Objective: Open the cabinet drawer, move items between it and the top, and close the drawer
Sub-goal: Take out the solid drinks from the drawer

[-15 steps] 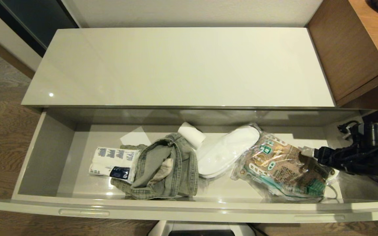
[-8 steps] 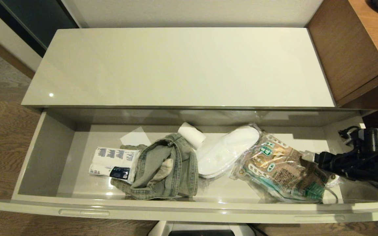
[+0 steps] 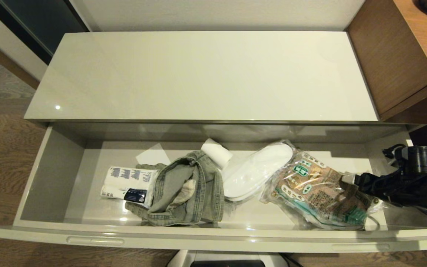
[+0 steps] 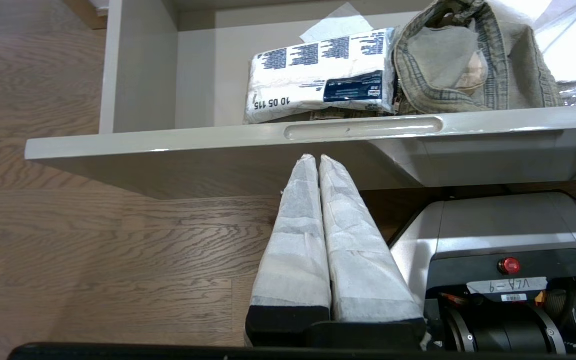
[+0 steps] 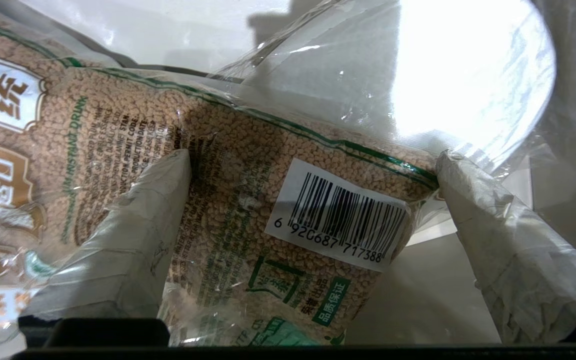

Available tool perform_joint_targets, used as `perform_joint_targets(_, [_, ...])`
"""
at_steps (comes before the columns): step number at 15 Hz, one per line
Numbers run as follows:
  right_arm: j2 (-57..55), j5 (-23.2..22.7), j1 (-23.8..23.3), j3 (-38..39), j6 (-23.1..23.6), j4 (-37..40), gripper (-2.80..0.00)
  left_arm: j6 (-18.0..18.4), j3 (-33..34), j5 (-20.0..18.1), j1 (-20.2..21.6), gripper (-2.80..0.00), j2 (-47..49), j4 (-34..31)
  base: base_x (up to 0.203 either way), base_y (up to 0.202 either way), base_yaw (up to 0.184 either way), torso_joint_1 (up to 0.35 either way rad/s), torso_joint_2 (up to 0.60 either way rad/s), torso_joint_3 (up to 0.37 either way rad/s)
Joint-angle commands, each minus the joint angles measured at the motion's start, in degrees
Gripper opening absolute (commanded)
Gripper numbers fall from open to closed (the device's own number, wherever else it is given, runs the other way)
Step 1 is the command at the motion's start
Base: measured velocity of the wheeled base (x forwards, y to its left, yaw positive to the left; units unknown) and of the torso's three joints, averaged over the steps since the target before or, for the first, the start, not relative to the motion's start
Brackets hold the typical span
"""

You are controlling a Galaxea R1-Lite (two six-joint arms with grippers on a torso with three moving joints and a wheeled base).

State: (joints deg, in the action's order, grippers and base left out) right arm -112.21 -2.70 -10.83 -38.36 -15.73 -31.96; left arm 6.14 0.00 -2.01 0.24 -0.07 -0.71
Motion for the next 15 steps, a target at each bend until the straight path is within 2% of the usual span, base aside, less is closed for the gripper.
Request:
perform_joint_targets(1, [-0.46, 0.41, 0.28, -0.13, -0.09, -0.12, 0.00, 0.01, 0.00, -0.01, 0.02, -2.80, 0.07, 0.00, 0.000, 0.000, 0.000, 0.000, 0.00, 0.000])
perform_joint_targets(4, [-1.60, 3.93, 0.81, -2.42, -1.23, -0.29, 0.00, -0.34, 0.00, 0.25, 0.02, -2.80, 0.07, -0.08, 0.000, 0.000, 0.000, 0.000, 0.00, 0.000])
perform_joint_targets(13, [-6.17, 3.85, 0.51, -9.95, -1.56, -0.20, 0.00, -0.34, 0.00, 0.25, 0.02, -2.80, 0.07, -0.08, 0.000, 0.000, 0.000, 0.000, 0.00, 0.000])
perform_joint_targets(15, [-7.00, 3.57, 0.57, -8.93, -1.64, -0.09, 0.00, -0.43, 0.00, 0.34, 0.02, -2.80, 0.07, 0.00, 0.000, 0.000, 0.000, 0.000, 0.00, 0.000])
